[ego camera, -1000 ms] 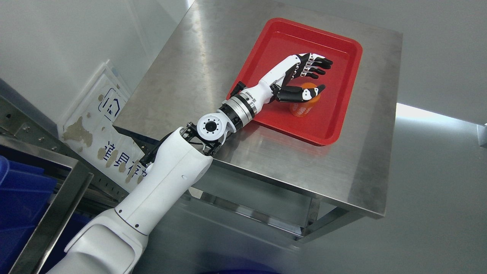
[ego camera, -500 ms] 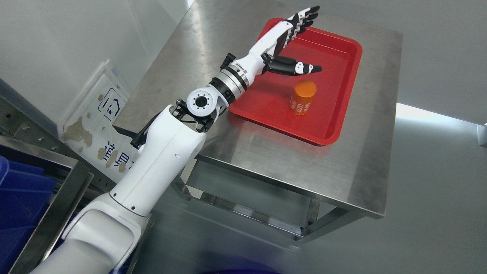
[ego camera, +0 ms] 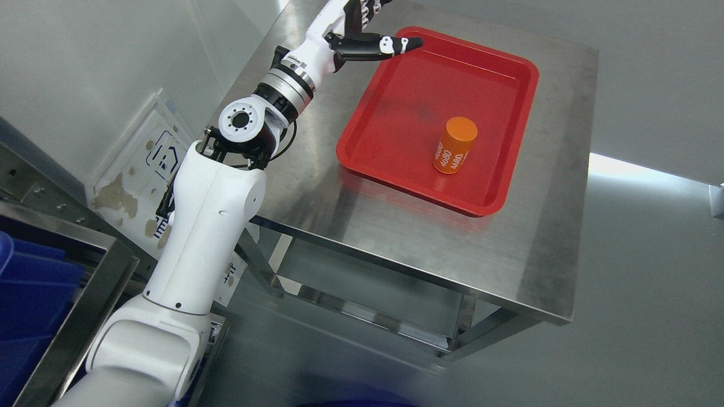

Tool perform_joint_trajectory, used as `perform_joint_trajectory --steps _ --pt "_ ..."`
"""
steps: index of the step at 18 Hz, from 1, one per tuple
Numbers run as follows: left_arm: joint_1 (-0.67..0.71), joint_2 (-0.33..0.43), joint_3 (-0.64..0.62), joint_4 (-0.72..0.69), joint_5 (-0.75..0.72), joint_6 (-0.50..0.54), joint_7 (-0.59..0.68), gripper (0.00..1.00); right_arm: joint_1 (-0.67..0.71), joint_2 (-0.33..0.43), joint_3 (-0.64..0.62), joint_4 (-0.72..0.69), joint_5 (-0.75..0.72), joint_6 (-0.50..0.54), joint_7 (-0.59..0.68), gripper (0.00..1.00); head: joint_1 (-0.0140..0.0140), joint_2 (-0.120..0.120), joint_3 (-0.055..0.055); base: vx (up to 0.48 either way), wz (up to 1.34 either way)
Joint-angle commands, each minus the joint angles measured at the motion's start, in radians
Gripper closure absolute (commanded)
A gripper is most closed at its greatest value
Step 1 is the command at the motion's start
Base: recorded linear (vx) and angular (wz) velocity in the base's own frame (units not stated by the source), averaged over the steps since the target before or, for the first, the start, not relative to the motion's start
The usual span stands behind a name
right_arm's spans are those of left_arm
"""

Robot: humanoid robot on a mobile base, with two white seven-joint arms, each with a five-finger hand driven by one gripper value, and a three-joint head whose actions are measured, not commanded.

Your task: Grab orange capacitor from left shelf to right desk

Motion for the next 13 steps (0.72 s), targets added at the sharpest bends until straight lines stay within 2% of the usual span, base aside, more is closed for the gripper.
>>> perform_joint_trajectory --steps 1,3,7,13 --pt "0.105 0.018 0.243 -0.103 0.001 -0.100 0.043 0.00 0.003 -0.017 -0.017 -0.017 0.003 -0.001 -0.001 0.00 0.0000 0.000 0.000 0.000 0.00" --pt "0.158 0.018 0.203 -0.141 0.001 -0.137 0.077 0.00 0.003 -0.017 -0.017 -0.017 0.003 -0.001 -0.001 0.00 0.0000 0.000 0.000 0.000 0.00" --pt "0.223 0.018 0.206 -0.219 -0.001 -0.191 0.207 0.00 0.003 -0.017 -0.017 -0.017 0.003 -0.001 -0.001 0.00 0.0000 0.000 0.000 0.000 0.00" --pt "0.336 0.018 0.166 -0.311 -0.001 -0.180 0.197 0.00 0.003 -0.017 -0.017 -0.017 0.003 -0.001 -0.001 0.00 0.0000 0.000 0.000 0.000 0.00"
